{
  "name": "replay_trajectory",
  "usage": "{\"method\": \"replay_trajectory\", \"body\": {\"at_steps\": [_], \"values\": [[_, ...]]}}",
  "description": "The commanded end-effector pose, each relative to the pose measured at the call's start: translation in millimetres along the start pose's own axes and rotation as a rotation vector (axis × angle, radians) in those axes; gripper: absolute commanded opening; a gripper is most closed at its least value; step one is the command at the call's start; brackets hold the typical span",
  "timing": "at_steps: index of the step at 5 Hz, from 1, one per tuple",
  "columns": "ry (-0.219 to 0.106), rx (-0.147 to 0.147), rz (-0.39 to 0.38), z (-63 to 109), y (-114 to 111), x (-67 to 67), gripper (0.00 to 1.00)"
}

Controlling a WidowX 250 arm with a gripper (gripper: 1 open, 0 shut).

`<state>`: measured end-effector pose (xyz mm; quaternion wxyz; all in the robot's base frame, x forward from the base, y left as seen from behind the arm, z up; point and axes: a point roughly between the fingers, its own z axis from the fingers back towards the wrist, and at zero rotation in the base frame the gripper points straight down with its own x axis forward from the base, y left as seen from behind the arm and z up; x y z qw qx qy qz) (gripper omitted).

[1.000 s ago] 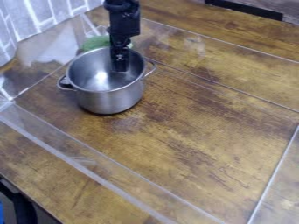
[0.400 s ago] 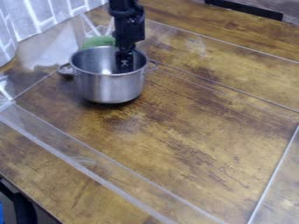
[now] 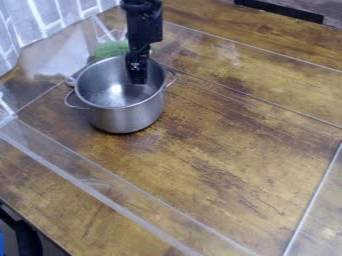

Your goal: Move the pink spoon to the right side of the table

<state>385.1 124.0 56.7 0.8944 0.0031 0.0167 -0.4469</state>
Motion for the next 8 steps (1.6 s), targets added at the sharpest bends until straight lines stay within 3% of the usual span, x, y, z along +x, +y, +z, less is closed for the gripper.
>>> {"method": "replay_trajectory", "body": {"at_steps": [1,2,3,4,6,7,8], "values": [[-0.039,0.122,-0.008,63.4,13.2,0.3,0.0],[-0.042,0.111,-0.001,67.4,22.0,-3.9,0.0],[-0.049,0.092,-0.004,58.7,11.8,12.6,1.0],[-0.047,0.082,-0.006,50.0,1.7,30.0,1.0],[-0.047,0.05,-0.003,33.5,5.3,56.2,1.0],[-0.039,0.037,0.049,25.4,3.7,59.8,0.0],[-0.036,0.03,0.102,22.0,1.6,63.0,0.0]]}}
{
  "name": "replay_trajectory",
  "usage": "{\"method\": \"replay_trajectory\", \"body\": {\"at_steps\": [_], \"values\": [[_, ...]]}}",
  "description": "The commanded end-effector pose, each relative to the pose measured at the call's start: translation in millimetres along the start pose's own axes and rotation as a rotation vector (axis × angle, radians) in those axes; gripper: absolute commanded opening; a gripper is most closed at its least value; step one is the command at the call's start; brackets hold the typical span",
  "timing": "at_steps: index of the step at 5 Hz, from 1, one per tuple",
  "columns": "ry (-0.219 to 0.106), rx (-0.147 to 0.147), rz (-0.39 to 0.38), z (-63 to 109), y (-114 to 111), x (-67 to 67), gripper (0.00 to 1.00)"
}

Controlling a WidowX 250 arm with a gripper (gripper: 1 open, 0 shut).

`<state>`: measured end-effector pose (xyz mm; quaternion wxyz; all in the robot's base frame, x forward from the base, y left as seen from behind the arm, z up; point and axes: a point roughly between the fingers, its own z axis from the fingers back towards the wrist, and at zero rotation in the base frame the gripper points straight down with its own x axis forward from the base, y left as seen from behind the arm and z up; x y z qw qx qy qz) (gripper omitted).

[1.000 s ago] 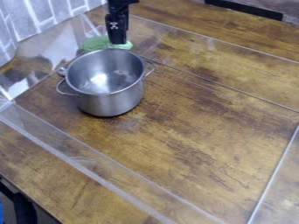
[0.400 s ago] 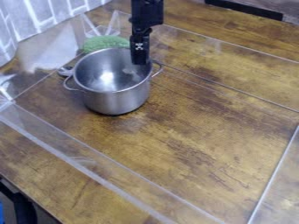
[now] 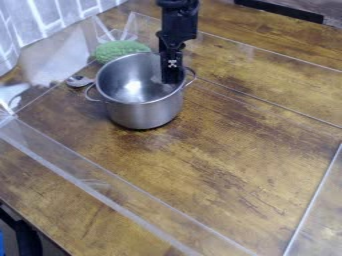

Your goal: Move the pink spoon to the right side of the table

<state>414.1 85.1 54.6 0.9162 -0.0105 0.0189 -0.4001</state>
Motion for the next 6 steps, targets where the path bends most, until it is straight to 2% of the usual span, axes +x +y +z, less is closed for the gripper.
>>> {"method": "replay_trajectory", "body": {"at_steps": [1,2,4,5,6], "values": [[-0.027,0.051,0.034,21.0,0.3,12.7,0.0],[-0.025,0.047,0.069,19.8,0.7,10.6,0.0],[-0.016,0.035,0.02,-3.4,1.9,4.2,0.0],[-0.016,0.03,0.093,-3.8,2.8,3.3,0.0],[-0.02,0.023,0.177,6.0,-1.8,0.8,0.0]]}}
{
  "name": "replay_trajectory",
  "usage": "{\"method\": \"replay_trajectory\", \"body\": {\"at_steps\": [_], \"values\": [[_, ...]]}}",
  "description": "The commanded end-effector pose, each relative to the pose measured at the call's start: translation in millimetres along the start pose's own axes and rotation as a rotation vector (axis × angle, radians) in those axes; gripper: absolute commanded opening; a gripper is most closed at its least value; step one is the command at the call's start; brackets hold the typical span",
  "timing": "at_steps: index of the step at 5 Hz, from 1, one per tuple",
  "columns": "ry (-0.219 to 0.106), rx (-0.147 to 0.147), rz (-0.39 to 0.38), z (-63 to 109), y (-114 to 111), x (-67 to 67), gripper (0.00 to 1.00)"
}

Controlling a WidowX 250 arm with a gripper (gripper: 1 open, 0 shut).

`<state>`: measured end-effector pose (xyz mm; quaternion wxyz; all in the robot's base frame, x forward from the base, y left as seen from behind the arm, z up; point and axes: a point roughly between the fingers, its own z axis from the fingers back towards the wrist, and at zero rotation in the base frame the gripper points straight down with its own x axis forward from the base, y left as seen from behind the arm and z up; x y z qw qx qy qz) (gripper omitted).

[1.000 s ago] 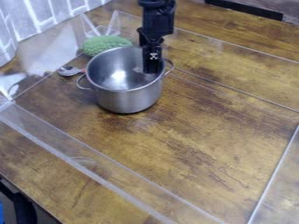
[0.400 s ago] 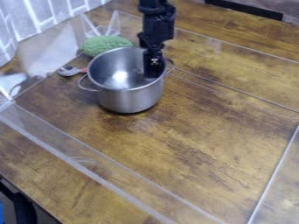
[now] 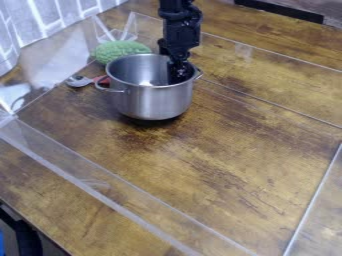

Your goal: Move the pink spoon to the right side of the table

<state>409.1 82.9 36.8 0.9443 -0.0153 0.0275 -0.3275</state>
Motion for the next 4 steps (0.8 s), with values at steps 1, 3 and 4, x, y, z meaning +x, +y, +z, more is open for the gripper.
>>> {"method": "replay_trajectory", "body": {"at_steps": [1,3,4], "values": [[-0.032,0.032,0.027,24.7,1.6,-6.8,0.0],[-0.044,0.013,0.085,22.6,4.0,-9.7,0.0],[-0.045,0.006,0.065,22.5,0.7,-10.0,0.0]]}}
